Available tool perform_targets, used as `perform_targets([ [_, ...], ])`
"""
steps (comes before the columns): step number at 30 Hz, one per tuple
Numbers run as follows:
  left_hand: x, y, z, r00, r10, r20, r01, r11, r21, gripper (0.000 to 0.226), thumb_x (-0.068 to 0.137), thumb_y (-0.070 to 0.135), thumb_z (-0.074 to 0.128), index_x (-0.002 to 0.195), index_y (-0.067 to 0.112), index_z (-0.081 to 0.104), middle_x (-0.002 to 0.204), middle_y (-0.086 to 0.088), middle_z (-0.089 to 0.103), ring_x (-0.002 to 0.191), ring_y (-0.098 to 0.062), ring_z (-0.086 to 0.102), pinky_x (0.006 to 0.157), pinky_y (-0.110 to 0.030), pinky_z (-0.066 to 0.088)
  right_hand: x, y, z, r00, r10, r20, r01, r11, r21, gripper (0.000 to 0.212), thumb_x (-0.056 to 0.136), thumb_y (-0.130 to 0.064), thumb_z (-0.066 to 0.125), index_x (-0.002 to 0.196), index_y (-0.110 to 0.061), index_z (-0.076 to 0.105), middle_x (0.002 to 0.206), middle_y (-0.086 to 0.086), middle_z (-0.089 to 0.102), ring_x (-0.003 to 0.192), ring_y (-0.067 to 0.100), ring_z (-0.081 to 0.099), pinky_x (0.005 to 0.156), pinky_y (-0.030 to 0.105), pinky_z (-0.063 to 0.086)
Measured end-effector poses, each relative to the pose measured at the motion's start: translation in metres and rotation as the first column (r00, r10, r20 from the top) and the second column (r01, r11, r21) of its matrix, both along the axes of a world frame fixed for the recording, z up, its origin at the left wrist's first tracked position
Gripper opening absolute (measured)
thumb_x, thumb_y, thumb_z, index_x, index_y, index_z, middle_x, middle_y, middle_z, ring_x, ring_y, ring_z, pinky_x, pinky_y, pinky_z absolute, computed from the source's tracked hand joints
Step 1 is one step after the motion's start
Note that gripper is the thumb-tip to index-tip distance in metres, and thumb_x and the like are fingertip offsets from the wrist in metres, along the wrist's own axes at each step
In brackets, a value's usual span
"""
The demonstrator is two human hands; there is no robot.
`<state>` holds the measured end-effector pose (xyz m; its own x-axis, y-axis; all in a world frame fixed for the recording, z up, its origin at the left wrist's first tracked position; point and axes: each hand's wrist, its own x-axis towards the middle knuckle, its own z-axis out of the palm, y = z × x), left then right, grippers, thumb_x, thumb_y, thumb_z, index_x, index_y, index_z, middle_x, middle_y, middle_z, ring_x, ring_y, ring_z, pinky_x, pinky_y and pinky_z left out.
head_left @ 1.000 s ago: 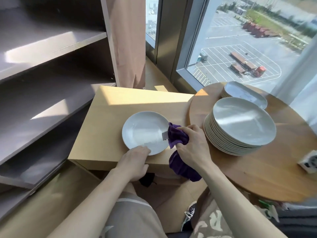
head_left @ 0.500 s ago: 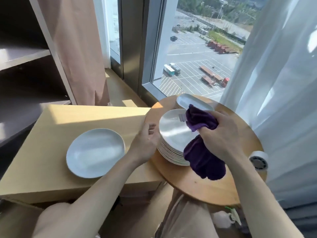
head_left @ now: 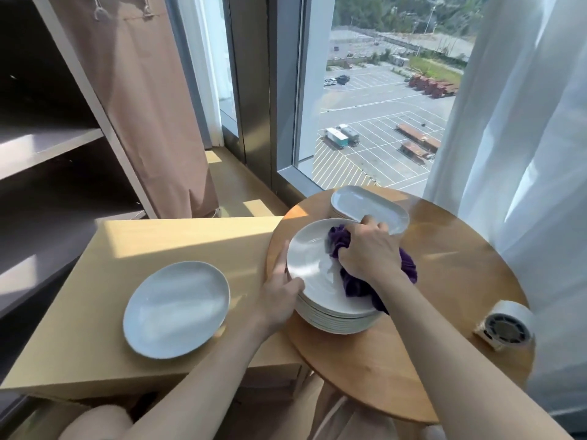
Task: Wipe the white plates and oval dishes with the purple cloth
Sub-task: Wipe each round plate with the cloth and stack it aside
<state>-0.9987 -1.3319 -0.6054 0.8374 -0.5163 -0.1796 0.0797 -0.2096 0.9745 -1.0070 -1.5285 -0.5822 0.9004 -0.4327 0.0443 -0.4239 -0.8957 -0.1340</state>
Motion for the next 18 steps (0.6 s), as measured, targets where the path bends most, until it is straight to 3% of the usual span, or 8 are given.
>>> perform_targets([
  [3,-0.002,-0.002,-0.005,1.0,-0.003,0.004,0.003,1.0,0.015,0.085,0.08,0.022,0.046,0.159,0.038,0.022,0.141,0.002,0.057,0.13,-0.022,0.051,0.115,-0.049,0.038,0.007,0.004,-0.006,0.999,0.034,0.001,-0.034,0.999,-0.022,0.039,0.09,-0.033,0.055,0.127,-0.024,0.061,0.12,0.007,0.052,0.112,0.035,0.05,0.093,0.049,0.042],
  [8,-0.002,-0.003,-0.011,1.0,-0.013,0.019,0.011,0.998,0.063,0.087,0.084,0.021,0.047,0.162,0.039,0.013,0.146,0.009,0.052,0.131,-0.014,0.049,0.117,-0.044,0.036,0.013,0.018,-0.008,0.966,0.257,-0.001,-0.257,0.964,-0.062,0.046,0.091,-0.034,0.055,0.136,-0.028,0.058,0.134,0.002,0.054,0.125,0.03,0.049,0.101,0.046,0.037],
  [13,0.003,0.008,-0.011,0.996,-0.076,-0.056,0.078,0.996,0.041,0.087,0.09,0.027,0.058,0.162,0.04,0.011,0.152,0.029,0.041,0.145,-0.001,0.035,0.122,-0.032,0.029,0.004,0.026,0.004,0.883,0.465,-0.068,-0.464,0.885,0.034,0.038,0.089,-0.032,0.058,0.126,-0.029,0.064,0.12,-0.001,0.057,0.115,0.025,0.049,0.083,0.041,0.032],
  [18,-0.002,0.006,-0.009,0.998,-0.05,-0.05,0.05,0.999,0.005,0.089,0.088,0.028,0.061,0.162,0.039,0.014,0.162,0.017,0.033,0.149,-0.008,0.031,0.125,-0.046,0.026,-0.026,0.022,0.025,0.829,0.528,-0.184,-0.494,0.846,0.204,0.034,0.089,-0.035,0.054,0.121,-0.031,0.066,0.111,-0.004,0.053,0.111,0.023,0.047,0.088,0.044,0.036],
])
